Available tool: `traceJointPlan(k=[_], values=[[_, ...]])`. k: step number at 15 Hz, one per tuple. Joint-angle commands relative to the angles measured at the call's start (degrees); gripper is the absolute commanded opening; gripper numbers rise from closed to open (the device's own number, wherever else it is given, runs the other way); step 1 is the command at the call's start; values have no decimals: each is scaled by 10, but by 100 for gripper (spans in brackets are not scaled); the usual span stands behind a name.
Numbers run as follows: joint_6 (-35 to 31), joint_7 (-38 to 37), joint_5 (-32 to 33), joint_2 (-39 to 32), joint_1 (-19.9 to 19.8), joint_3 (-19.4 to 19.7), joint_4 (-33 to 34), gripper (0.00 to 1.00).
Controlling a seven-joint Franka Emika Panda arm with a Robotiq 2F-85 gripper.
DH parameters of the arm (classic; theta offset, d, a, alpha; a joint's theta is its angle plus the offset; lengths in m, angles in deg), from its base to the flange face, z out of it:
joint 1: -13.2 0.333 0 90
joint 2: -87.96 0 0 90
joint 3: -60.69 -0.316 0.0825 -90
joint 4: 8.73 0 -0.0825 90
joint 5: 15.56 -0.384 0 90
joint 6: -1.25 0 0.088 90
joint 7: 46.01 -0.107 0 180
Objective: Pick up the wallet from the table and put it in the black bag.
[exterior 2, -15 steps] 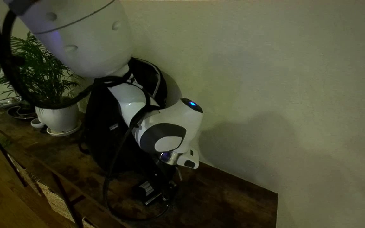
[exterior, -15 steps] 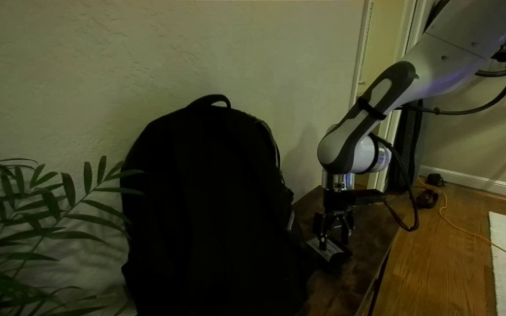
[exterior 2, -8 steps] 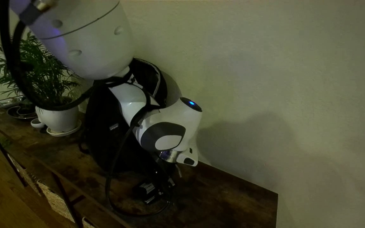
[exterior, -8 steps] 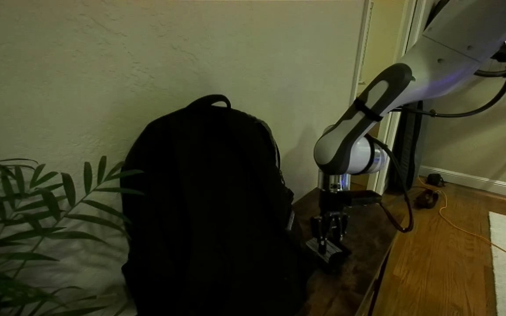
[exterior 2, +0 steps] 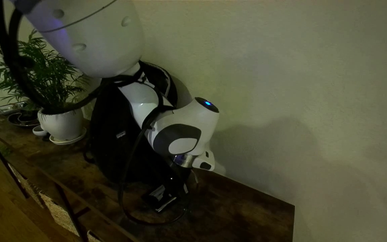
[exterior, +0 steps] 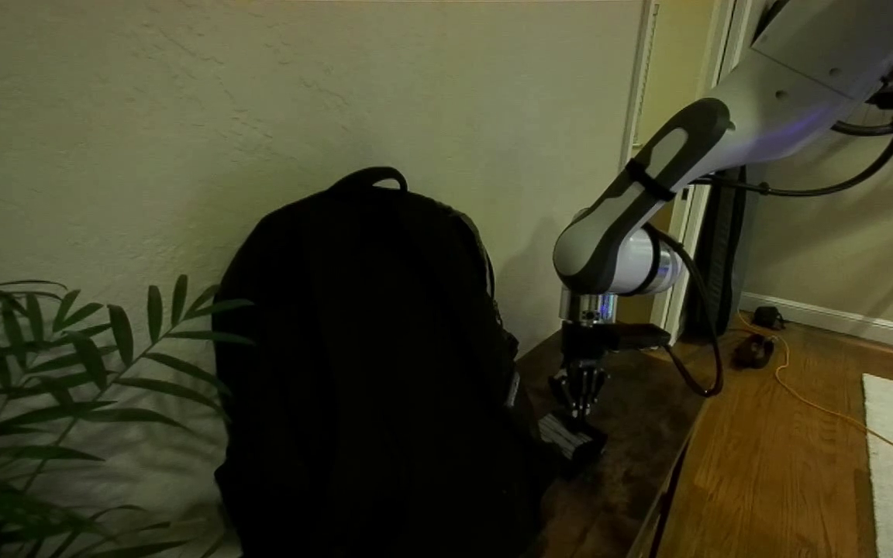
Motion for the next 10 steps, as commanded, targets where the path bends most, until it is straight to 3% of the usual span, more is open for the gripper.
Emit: traceJointPlan(k=[1,4,10], values=[[17,34,-24,22,-24,-12,-19,0],[19,46,-29,31,-27,-10,-24,1],[4,26,32,88,12,40,-48,1]])
